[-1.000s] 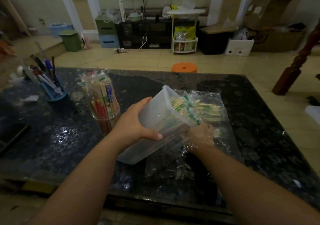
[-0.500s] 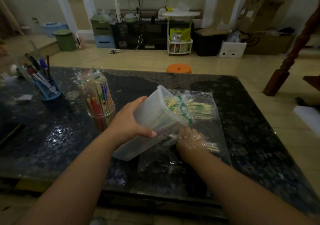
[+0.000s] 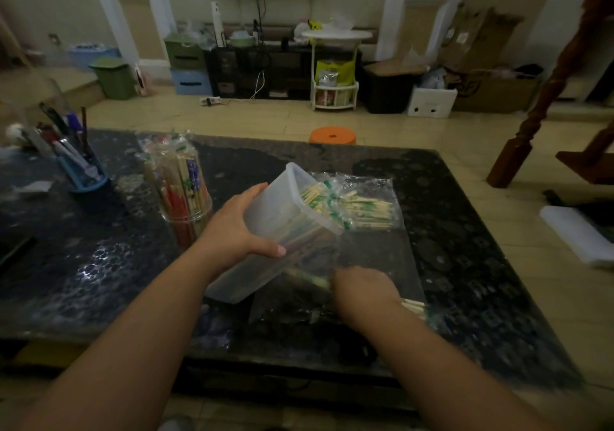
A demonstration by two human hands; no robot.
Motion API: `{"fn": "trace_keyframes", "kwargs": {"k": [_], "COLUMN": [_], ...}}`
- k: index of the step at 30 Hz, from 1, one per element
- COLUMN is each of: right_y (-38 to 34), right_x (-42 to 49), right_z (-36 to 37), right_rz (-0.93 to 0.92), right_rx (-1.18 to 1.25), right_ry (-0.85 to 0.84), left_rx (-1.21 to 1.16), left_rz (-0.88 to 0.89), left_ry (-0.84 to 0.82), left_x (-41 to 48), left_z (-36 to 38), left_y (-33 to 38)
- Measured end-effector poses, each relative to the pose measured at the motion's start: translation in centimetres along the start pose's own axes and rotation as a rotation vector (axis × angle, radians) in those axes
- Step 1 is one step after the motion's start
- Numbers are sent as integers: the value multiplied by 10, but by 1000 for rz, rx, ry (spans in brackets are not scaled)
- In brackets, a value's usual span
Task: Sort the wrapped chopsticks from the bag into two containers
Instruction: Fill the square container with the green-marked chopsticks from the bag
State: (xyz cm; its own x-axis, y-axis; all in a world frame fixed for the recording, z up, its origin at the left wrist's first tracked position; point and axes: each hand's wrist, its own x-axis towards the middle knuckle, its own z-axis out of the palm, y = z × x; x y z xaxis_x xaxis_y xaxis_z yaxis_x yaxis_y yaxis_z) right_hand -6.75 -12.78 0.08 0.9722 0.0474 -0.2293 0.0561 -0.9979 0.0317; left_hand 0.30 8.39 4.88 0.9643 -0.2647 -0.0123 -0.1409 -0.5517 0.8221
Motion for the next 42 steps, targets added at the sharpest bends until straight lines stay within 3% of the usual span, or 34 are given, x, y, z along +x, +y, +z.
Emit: {"fn": "trace_keyframes", "kwargs": {"k": [5,9,12,17,21,24,28,34,39,42], "right_y": [-5,-3,8,26,34,35,38,28,21,19], "right_x": [-20,-37,-46,-35,-28,-24,-19,-24,-34,-33], "right_z": [-26,-60,-83,-81,-80,-78,-78,-90,-103,-100], "right_rz": [-113,-214,-243,-192,-94,-37,-1,-118,-10,62], "right_rx": [-76,-108,-73,-48,8,161,831,1107,1470,1634], "right_ry": [-28,87,277,834,957,1022,983,1226,1143,942], "left_rx": [-36,-92,-93,-94,-56,-37,-11,23,22,24], "left_rz": [-24,-1,-8,28,6,5,20,40,45,50], "left_ry": [15,48,40,14,31,19,2,-36,-53,-79], "left_x": [-1,-1,-1,-1,0,0,-1,-4,-6,-7], "left_z": [-1,-1,-2,-2,0,-1,0,0,0,0], "left_y": [-1,-3,-3,-5,-7,-9,-6,-2,-1,0]}}
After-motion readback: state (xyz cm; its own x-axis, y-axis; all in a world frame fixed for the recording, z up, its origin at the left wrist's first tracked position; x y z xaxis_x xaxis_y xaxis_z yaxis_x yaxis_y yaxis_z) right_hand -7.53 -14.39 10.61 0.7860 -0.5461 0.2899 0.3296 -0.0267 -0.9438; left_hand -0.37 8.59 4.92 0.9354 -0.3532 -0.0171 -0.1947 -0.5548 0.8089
